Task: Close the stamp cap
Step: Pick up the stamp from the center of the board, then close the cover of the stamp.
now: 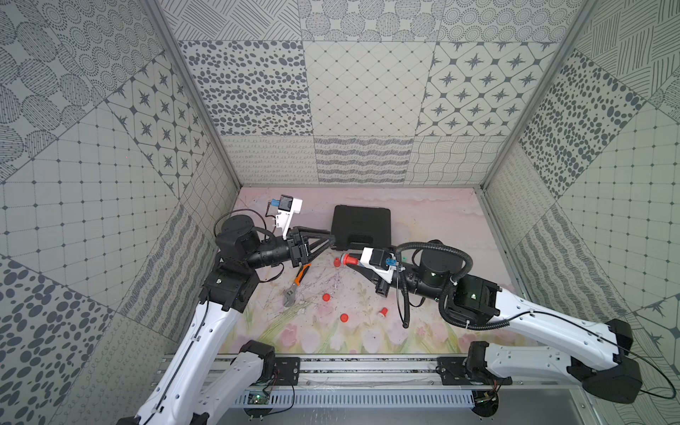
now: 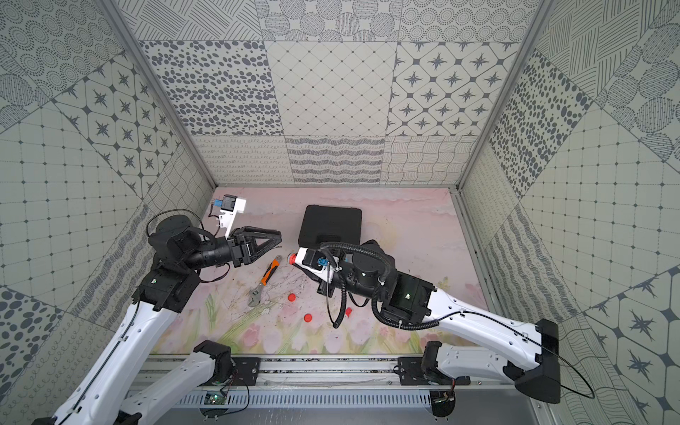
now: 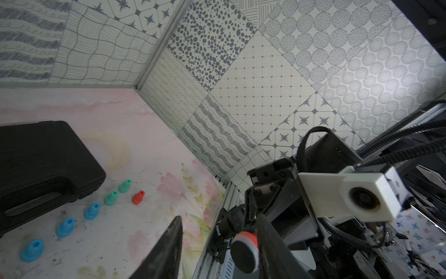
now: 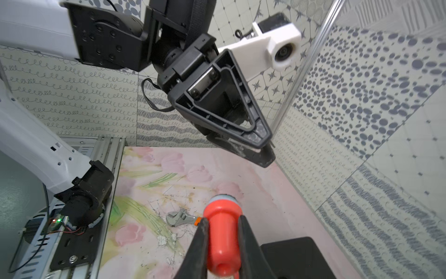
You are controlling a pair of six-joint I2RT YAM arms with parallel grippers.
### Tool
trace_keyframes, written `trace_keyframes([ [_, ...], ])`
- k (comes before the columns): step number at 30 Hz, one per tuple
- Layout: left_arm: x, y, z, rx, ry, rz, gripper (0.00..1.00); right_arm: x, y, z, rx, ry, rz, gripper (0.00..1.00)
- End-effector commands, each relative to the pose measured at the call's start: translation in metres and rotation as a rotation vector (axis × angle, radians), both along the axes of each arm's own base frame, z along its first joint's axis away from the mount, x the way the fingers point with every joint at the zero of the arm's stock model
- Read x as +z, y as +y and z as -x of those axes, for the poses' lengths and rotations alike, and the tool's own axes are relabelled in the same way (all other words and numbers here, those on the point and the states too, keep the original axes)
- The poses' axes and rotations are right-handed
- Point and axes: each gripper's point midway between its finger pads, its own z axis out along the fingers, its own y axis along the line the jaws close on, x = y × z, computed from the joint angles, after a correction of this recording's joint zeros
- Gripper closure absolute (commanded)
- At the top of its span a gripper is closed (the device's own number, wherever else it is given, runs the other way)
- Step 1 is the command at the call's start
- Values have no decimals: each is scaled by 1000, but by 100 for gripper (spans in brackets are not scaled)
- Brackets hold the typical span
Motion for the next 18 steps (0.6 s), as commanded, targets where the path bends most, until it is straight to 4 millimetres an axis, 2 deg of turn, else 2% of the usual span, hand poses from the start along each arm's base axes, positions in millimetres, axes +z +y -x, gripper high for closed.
trace_keyframes([
  [1,-52,34,-27,237,-37,-255,49,-6,1,-16,-163,257,-71,99],
  [4,-67,51,-43,347,-15,-336,48,-37,6,-23,-250,466,-44,99],
  [8,-86,69,-60,433,2,-450,48,-89,13,-25,-352,697,28,100],
  [18,-143,102,-78,566,12,-647,48,-216,34,2,-425,1078,321,100],
])
